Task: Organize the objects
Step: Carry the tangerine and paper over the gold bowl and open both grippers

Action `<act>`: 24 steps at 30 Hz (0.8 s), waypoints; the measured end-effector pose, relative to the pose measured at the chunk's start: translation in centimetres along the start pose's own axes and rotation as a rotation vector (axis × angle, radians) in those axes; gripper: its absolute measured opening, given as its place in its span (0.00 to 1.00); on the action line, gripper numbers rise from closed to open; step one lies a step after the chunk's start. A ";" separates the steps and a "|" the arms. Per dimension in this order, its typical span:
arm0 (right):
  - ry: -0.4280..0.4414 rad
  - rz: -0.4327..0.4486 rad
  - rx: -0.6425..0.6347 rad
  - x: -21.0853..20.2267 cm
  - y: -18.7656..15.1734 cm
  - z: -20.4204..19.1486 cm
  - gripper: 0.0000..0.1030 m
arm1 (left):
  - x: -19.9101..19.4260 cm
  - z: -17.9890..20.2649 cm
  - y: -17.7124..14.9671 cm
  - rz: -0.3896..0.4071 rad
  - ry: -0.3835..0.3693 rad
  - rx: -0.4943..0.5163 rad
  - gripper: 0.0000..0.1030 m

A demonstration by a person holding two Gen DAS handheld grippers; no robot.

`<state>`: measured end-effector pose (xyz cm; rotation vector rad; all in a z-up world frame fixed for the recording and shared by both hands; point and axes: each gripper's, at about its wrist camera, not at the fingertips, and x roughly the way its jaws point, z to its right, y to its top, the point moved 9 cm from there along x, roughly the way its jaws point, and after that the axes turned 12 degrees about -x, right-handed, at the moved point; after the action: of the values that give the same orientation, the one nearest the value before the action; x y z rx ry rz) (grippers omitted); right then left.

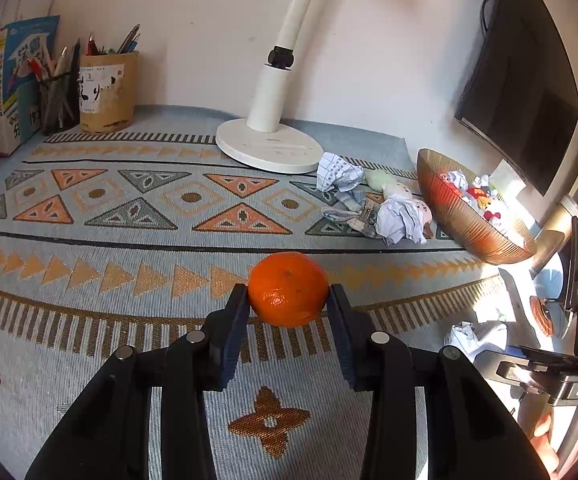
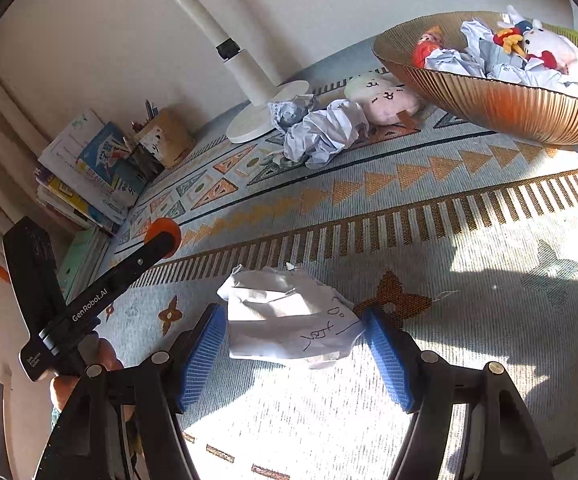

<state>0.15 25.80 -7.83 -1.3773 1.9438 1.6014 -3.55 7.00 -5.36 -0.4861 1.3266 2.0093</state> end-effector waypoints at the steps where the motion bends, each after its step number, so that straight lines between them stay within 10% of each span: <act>1: 0.010 0.002 0.000 0.0 0.0 0.0 0.61 | 0.0 0.0 0.0 0.000 -0.001 -0.001 0.36; 7: -0.037 0.072 -0.009 -3.4 1.3 1.0 0.56 | 0.4 0.8 -0.5 -0.036 -0.001 0.027 0.36; 16: -0.482 0.322 0.016 -15.8 11.5 9.6 0.57 | 1.9 12.1 4.1 -0.072 -0.150 0.135 0.36; 24: -0.452 0.266 0.094 -12.8 14.9 15.5 0.57 | 9.7 23.8 8.7 -0.117 -0.262 0.172 0.36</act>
<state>-10.38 44.57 4.91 -0.6625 1.9410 1.7226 -15.25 29.64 4.06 -0.2075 1.2630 1.7754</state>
